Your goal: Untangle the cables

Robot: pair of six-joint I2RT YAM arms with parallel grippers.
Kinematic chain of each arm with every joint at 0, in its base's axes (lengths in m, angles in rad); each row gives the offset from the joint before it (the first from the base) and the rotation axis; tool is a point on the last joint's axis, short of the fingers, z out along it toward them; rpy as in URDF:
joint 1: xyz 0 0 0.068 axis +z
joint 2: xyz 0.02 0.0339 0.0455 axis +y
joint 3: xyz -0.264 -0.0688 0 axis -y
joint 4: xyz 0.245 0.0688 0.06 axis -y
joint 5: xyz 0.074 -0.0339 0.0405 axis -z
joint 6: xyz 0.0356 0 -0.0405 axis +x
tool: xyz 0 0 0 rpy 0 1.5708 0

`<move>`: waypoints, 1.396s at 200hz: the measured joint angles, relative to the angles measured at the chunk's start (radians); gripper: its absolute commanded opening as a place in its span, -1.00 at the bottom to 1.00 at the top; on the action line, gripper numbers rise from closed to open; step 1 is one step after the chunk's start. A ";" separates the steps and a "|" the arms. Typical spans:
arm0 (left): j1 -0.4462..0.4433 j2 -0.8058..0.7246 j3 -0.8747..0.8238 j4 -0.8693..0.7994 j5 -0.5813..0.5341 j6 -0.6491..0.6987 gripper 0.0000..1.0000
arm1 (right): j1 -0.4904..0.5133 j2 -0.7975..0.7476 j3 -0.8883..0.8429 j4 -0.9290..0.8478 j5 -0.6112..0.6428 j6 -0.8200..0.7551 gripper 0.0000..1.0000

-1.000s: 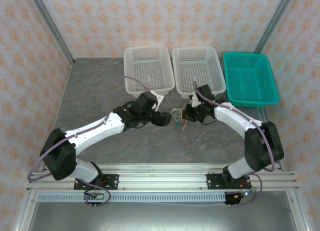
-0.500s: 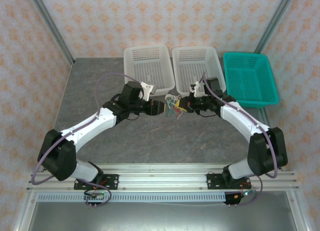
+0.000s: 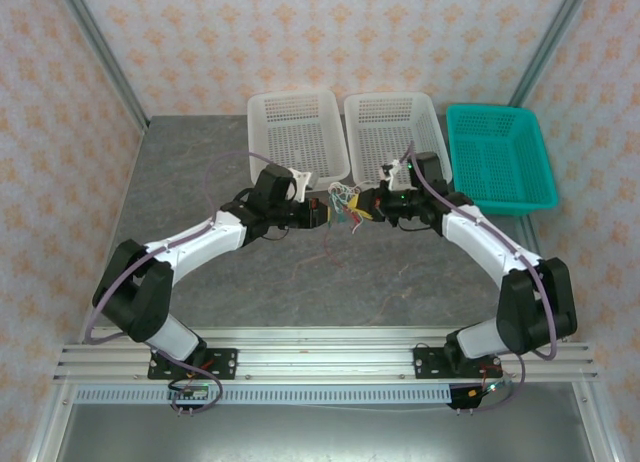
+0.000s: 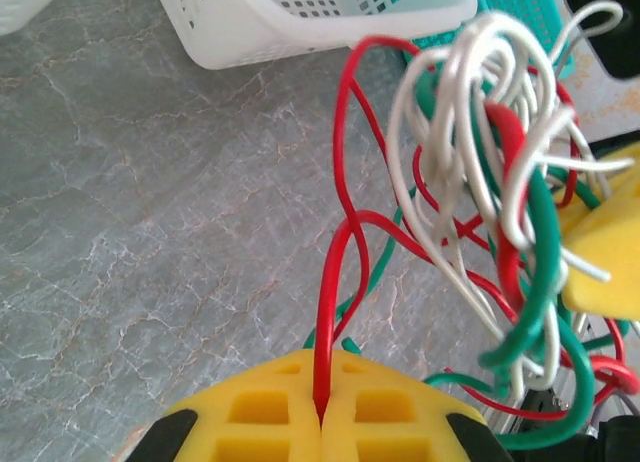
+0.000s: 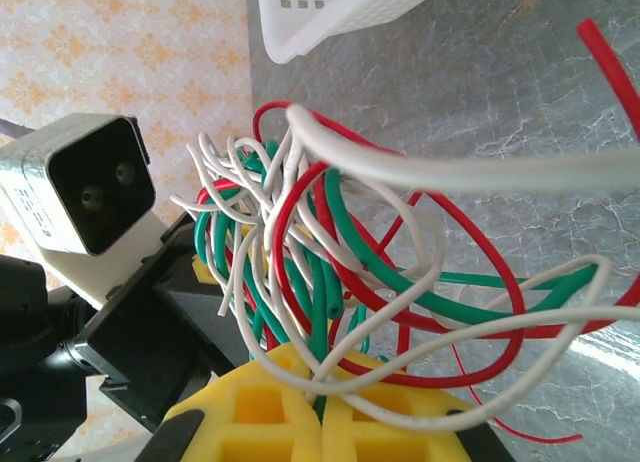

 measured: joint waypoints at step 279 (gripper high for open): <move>-0.106 -0.058 0.073 -0.172 -0.014 0.211 -1.00 | 0.282 -0.266 -0.554 0.521 0.769 -1.105 0.63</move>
